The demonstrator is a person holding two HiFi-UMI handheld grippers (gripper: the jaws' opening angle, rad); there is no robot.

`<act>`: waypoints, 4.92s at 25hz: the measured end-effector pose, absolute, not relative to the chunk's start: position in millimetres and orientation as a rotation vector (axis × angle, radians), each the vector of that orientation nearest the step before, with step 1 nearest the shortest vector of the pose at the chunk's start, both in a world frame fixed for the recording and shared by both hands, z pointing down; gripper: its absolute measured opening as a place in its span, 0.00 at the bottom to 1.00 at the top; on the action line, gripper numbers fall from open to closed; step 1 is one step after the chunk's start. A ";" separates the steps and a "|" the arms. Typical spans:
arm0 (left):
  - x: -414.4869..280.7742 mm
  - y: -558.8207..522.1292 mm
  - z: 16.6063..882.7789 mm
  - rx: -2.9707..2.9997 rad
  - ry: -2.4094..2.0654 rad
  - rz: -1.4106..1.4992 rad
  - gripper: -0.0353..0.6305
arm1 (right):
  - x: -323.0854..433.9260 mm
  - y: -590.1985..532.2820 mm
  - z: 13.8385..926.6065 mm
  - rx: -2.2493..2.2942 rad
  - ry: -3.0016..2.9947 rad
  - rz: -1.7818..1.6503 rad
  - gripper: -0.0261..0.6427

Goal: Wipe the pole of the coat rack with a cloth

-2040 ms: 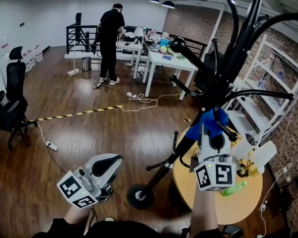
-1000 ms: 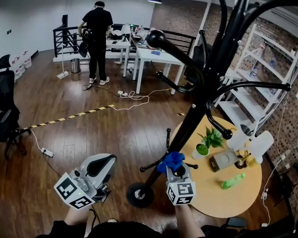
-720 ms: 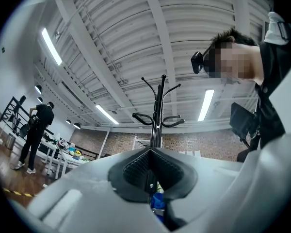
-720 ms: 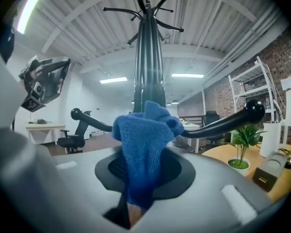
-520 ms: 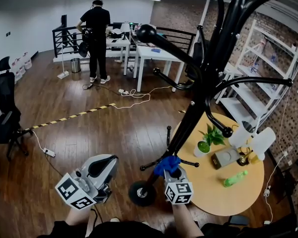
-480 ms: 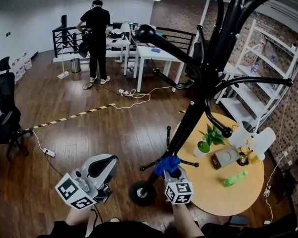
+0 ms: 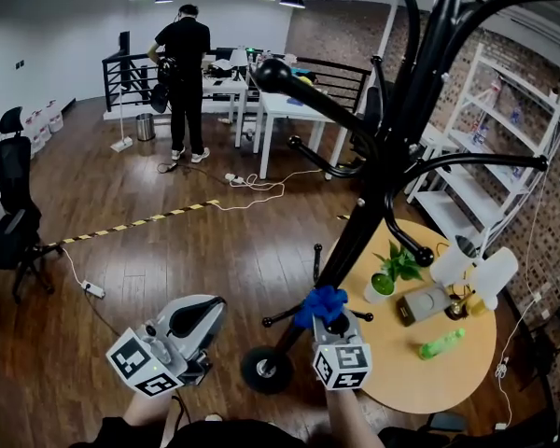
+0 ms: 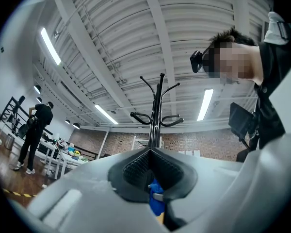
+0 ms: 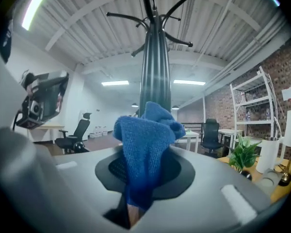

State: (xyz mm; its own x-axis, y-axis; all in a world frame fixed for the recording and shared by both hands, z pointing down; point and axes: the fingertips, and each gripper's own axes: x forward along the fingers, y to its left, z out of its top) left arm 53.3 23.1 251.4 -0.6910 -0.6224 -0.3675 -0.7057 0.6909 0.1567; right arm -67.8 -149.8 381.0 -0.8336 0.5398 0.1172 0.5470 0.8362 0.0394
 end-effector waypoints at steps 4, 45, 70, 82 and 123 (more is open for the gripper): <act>54.9 25.8 251.6 -1.041 2.620 0.414 0.06 | -66.9 -151.5 311.7 -0.919 -3.056 -0.091 0.16; 56.9 16.5 258.2 -1.047 2.669 0.390 0.06 | -70.9 -158.0 438.8 -0.886 -2.911 -0.113 0.17; 58.8 39.5 257.6 -0.953 2.649 0.406 0.06 | -64.5 -158.6 120.4 -1.113 -3.463 -0.071 0.17; 56.4 35.8 255.6 -0.990 2.628 0.427 0.06 | -60.1 -157.3 162.0 -1.061 -3.420 -0.074 0.17; 49.2 42.8 268.0 -1.031 2.643 0.429 0.06 | -67.2 -159.1 201.4 -0.897 -3.393 0.022 0.17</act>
